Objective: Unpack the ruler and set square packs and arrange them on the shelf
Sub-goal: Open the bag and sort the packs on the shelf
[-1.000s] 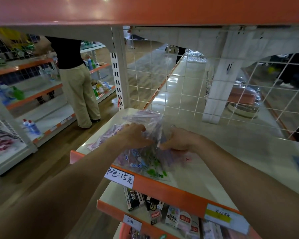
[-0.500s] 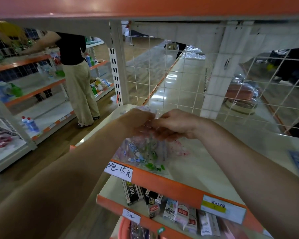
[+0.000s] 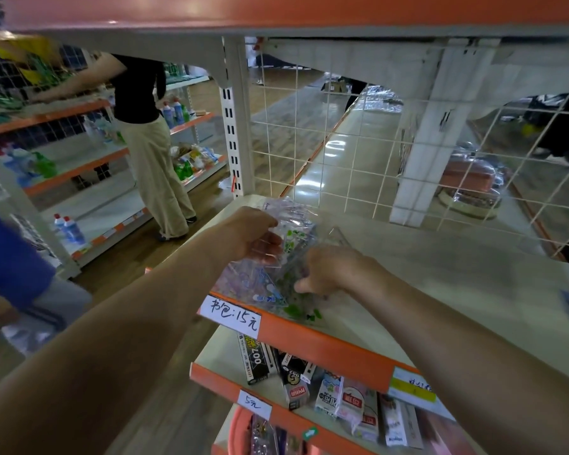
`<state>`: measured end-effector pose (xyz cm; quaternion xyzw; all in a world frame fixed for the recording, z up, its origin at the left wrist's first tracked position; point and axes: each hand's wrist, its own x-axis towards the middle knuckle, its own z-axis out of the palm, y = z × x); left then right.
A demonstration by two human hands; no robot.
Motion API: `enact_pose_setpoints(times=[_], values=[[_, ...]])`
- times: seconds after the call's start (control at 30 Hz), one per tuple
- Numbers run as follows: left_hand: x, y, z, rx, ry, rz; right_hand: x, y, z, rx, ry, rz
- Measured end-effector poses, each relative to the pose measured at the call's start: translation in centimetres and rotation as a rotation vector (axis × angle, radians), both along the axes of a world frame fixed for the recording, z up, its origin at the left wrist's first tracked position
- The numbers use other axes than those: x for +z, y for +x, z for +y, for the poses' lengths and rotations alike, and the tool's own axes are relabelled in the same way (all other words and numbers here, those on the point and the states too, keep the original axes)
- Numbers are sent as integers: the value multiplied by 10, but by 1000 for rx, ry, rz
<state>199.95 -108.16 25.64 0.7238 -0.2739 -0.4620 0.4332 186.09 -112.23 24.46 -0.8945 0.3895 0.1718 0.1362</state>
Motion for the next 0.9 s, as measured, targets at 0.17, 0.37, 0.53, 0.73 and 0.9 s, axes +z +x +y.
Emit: enact_pose_setpoints(times=[0.17,0.37,0.53,0.73,0.9], values=[[-1,-1,0,18,20,-21,-2,2,-1,-76,36,-74],[-7,6,1,37,61,-54,6,-14,-13,-241,283,-120],[-7,2,-1,-3,71,14,28,-39,-24,-374,344,-384],[-2,-8,-7,-46,6,154,46,-48,-27,-389,408,-555],[0,-14,-9,-49,-143,479,41,-27,-13,-280,604,-608]])
